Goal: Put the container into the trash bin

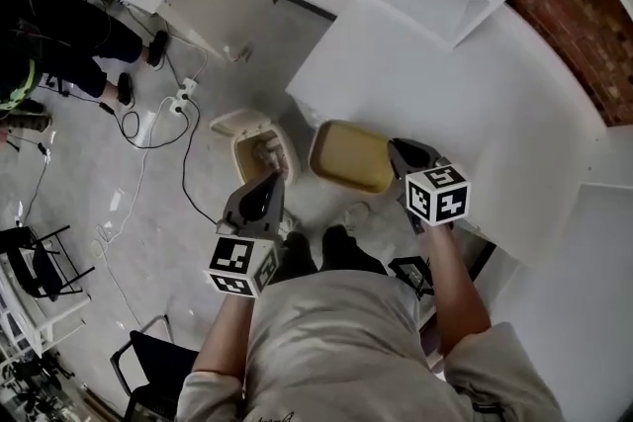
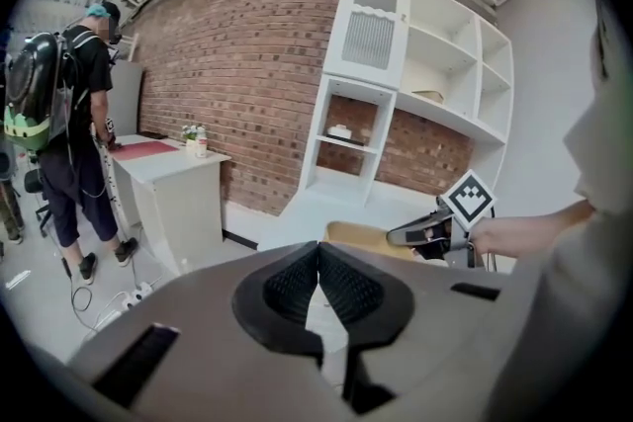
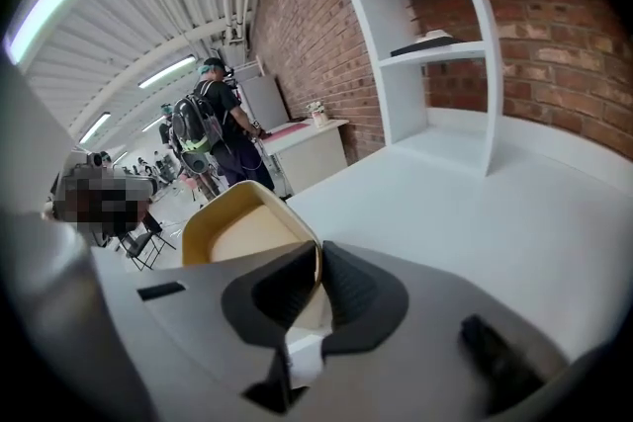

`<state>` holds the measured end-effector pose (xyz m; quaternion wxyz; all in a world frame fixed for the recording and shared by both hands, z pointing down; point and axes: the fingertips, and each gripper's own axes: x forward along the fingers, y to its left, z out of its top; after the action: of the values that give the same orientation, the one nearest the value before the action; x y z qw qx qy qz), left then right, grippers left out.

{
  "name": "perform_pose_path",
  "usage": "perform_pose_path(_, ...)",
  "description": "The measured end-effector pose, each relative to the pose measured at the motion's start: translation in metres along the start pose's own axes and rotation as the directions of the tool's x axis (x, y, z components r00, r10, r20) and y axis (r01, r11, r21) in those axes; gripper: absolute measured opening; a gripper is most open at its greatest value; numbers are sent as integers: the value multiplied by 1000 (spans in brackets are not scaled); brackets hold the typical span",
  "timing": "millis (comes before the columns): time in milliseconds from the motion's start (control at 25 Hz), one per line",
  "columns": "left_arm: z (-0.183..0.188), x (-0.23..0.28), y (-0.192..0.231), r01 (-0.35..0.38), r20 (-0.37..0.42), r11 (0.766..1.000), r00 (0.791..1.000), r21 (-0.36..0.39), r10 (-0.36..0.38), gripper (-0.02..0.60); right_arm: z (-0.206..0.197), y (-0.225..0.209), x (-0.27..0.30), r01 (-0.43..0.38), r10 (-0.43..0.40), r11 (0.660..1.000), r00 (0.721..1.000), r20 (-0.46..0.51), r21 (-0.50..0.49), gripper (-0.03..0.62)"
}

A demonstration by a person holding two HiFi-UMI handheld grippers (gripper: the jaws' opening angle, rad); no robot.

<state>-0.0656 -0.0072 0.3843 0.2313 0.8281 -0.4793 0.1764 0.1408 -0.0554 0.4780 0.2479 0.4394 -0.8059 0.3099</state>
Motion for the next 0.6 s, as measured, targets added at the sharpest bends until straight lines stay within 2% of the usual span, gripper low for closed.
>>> perform_pose_path(320,-15,-60,75,-95,25,993,995,-68,97,15,18,80,42,-70,67,995,997,-40,-76,40)
perform_pose_path(600,-25,-99,124,-136,38,986,989,-100,141,15,28,138,71,-108,102,987,993,-57,-115,40)
